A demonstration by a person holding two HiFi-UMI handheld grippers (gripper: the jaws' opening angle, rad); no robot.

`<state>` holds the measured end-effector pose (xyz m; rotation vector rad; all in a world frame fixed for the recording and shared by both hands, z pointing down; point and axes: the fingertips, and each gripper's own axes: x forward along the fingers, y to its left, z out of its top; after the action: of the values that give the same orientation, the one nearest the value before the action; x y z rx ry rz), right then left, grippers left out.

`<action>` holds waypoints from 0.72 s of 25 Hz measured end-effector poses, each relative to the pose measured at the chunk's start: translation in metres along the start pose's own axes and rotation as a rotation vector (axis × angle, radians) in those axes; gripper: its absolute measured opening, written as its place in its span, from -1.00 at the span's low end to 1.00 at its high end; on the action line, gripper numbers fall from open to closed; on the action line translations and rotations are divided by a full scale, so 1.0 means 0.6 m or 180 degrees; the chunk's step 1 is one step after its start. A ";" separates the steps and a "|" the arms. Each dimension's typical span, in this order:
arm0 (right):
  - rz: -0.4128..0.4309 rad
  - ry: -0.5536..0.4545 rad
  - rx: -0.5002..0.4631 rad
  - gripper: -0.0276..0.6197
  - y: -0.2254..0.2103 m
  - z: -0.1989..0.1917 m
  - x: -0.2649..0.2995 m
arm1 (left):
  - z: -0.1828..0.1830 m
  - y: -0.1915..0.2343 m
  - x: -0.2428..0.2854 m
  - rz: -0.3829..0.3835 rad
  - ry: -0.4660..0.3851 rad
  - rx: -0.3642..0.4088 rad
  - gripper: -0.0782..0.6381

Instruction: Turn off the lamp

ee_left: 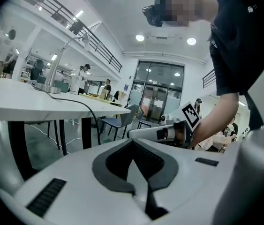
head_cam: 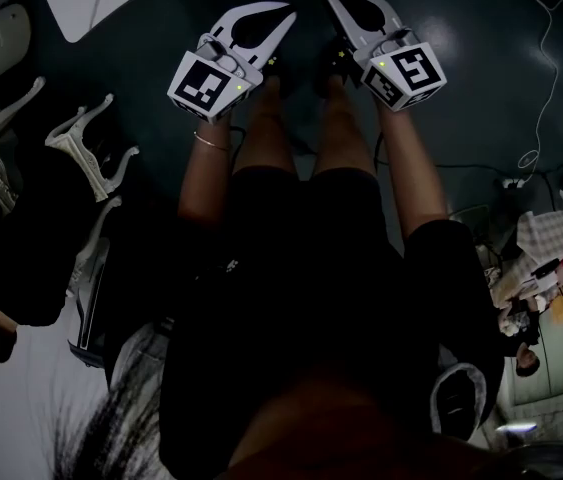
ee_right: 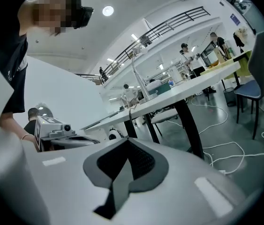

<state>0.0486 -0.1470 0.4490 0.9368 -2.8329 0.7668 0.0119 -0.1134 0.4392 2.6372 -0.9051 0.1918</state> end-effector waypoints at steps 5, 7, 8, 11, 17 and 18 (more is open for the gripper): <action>-0.0009 -0.0069 0.0033 -0.91 0.013 0.029 -0.001 | 0.033 -0.002 -0.007 0.0059 -0.0045 0.0012 -0.76; -0.0015 -0.0068 0.0032 -0.91 0.019 0.038 -0.001 | 0.041 -0.003 -0.010 0.0069 -0.0057 0.0030 -0.76; -0.0015 -0.0066 0.0022 -0.91 0.023 0.044 -0.002 | 0.046 -0.005 -0.010 0.0059 -0.0065 0.0037 -0.76; 0.0006 -0.0097 -0.0002 -0.91 0.035 0.065 -0.006 | 0.066 -0.009 -0.009 0.0042 -0.0070 0.0100 -0.76; 0.0025 -0.0159 -0.0031 -0.91 0.053 0.100 -0.008 | 0.112 -0.014 -0.011 0.0054 -0.0138 0.0214 -0.76; 0.0028 -0.0169 -0.0038 -0.91 0.055 0.106 -0.008 | 0.116 -0.015 -0.011 0.0056 -0.0136 0.0217 -0.76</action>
<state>0.0395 -0.1517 0.3778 0.9579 -2.8853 0.7362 0.0133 -0.1281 0.3702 2.7064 -0.9522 0.1745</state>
